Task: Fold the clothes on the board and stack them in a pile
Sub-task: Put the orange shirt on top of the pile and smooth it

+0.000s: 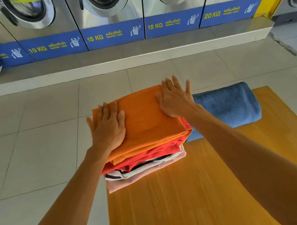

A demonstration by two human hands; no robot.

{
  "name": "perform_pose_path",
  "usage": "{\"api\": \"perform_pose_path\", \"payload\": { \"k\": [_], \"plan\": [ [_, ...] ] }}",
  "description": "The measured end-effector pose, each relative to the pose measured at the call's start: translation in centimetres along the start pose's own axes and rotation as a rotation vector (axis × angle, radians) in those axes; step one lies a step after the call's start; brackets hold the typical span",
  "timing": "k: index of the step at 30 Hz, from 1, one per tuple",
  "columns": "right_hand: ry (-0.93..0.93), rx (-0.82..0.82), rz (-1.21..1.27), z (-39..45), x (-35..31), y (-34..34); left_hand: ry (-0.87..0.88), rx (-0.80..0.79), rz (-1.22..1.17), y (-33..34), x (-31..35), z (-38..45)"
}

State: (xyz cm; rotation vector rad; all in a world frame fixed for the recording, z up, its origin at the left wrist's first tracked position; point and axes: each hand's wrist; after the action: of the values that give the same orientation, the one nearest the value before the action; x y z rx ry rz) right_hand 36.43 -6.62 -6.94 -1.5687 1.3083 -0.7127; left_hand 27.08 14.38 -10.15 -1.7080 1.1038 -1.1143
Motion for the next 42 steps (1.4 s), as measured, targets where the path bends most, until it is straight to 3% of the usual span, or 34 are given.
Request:
{"api": "perform_pose_path", "payload": {
  "k": [3,5,9,13,15,23,30,33,39,42],
  "plan": [
    [-0.226,0.108,-0.081,-1.4,-4.7,0.5,0.013,0.055,0.026,0.3,1.1,0.3],
    [-0.387,0.067,-0.084,-2.4,-7.2,2.2,0.025,0.074,0.059,0.3,1.0,0.2],
    [-0.293,-0.003,0.03,-1.6,-5.7,2.9,-0.123,0.025,-0.088,-0.1,-1.3,-0.2],
    [-0.242,-0.007,-0.005,-1.7,-6.0,2.4,-0.294,0.33,-0.518,-1.5,-2.9,0.3],
    [-0.276,-0.027,0.014,-1.8,-7.1,2.2,-0.306,0.373,-0.617,-2.8,-3.0,0.9],
    [-0.269,0.043,0.096,-1.4,-7.8,4.0,-0.339,0.161,-0.744,-5.8,-2.7,2.5],
    [-0.265,0.016,0.106,-0.9,-7.8,3.8,-0.491,0.157,-1.326,-7.8,-4.4,1.4],
    [-0.261,0.019,0.111,-0.9,-7.8,3.8,-0.47,0.114,-1.294,-7.3,-3.8,0.2],
    [-0.266,0.008,0.116,-1.1,-7.7,3.7,-0.403,-0.184,-1.087,-6.6,-3.0,-2.2],
    [-0.264,0.013,0.118,-1.2,-7.7,3.7,-0.368,-0.208,-1.138,-5.9,-3.7,-2.8]
  ]
}}
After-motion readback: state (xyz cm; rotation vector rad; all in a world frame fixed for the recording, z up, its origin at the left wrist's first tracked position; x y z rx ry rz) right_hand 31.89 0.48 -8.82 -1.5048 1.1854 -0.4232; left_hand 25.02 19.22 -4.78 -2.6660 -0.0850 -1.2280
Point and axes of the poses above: each hand's wrist, its own z-axis towards the middle knuckle, its own y-axis out of the palm, x = y × z, and after that the axes turned 12 degrees about -x, right-handed
